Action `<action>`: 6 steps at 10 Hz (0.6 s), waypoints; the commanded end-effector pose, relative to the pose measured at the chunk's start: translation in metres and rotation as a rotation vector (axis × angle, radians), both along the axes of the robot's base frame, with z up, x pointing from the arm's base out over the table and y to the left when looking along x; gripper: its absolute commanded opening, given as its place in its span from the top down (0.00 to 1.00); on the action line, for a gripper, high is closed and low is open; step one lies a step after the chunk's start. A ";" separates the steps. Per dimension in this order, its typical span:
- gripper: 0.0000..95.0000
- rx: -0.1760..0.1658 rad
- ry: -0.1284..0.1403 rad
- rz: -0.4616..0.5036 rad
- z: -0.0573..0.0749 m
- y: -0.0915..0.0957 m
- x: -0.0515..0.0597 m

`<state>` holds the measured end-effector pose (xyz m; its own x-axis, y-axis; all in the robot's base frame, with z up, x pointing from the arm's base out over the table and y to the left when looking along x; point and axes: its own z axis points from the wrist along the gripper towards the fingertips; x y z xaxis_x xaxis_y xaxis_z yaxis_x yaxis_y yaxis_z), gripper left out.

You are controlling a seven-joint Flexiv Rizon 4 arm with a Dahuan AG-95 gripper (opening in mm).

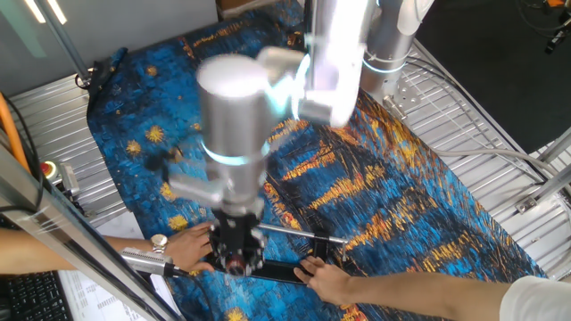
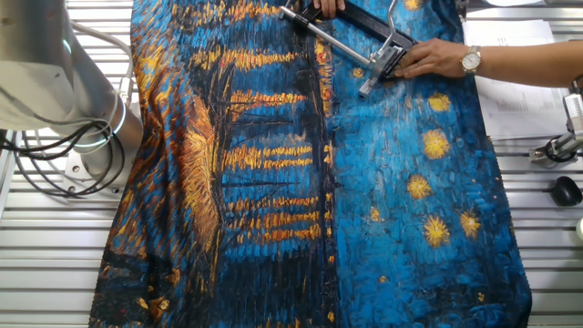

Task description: Push down the lever

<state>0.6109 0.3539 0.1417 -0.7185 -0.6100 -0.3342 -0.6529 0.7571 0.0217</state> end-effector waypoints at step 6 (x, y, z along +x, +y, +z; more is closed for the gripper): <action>1.00 -0.020 0.015 0.027 -0.042 0.006 0.009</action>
<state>0.6235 0.3651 0.0965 -0.6988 -0.6492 -0.3003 -0.6749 0.7375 -0.0238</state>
